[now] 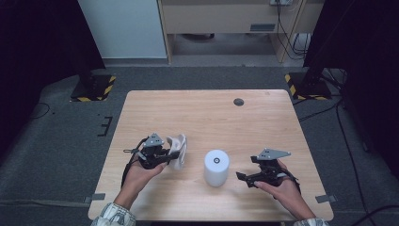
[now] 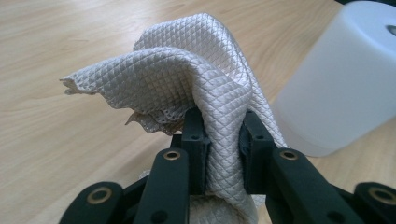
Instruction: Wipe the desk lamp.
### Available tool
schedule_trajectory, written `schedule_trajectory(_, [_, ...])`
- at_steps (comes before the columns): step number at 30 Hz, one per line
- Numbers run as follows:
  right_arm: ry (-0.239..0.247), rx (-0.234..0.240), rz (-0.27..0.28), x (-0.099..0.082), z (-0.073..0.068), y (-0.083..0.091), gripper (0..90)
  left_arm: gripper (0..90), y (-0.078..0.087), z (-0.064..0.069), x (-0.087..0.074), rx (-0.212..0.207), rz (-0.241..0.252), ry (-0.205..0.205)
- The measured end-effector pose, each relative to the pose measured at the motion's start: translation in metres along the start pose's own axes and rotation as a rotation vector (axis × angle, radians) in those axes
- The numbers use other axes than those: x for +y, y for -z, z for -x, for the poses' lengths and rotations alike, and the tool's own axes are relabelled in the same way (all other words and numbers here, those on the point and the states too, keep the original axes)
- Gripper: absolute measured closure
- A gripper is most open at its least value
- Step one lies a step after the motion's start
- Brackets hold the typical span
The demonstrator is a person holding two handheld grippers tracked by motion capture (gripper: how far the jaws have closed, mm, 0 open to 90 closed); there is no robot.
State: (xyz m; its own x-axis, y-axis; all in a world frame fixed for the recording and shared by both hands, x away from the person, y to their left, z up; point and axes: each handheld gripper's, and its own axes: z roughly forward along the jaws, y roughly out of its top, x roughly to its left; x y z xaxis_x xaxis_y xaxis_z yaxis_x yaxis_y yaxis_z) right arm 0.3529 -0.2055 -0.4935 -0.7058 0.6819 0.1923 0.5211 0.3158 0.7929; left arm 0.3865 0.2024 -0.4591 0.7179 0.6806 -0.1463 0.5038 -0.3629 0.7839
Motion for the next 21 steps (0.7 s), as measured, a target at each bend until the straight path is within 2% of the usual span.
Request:
schedule_trajectory(5, [-0.04,-0.061,0.003,-0.003,0.011,0.002,6.1,74.8,-0.007,-0.012,0.01,0.046,-0.021,0.005])
schedule_trajectory(10, [-0.059,-0.075,0.014,-0.005,0.017,0.005,6.4,74.7,-0.016,-0.028,0.018,0.106,-0.046,0.031])
schedule_trajectory(12, [-0.064,-0.086,0.017,-0.006,0.02,0.005,6.4,74.7,-0.019,-0.033,0.019,0.118,-0.041,0.059])
schedule_trajectory(17, [-0.079,-0.1,0.016,-0.008,0.023,0.006,6.4,74.0,-0.035,-0.041,0.02,0.15,-0.082,0.053])
schedule_trajectory(21, [-0.081,-0.11,0.024,-0.009,0.025,0.008,6.5,73.3,-0.043,-0.045,0.019,0.16,-0.086,0.072])
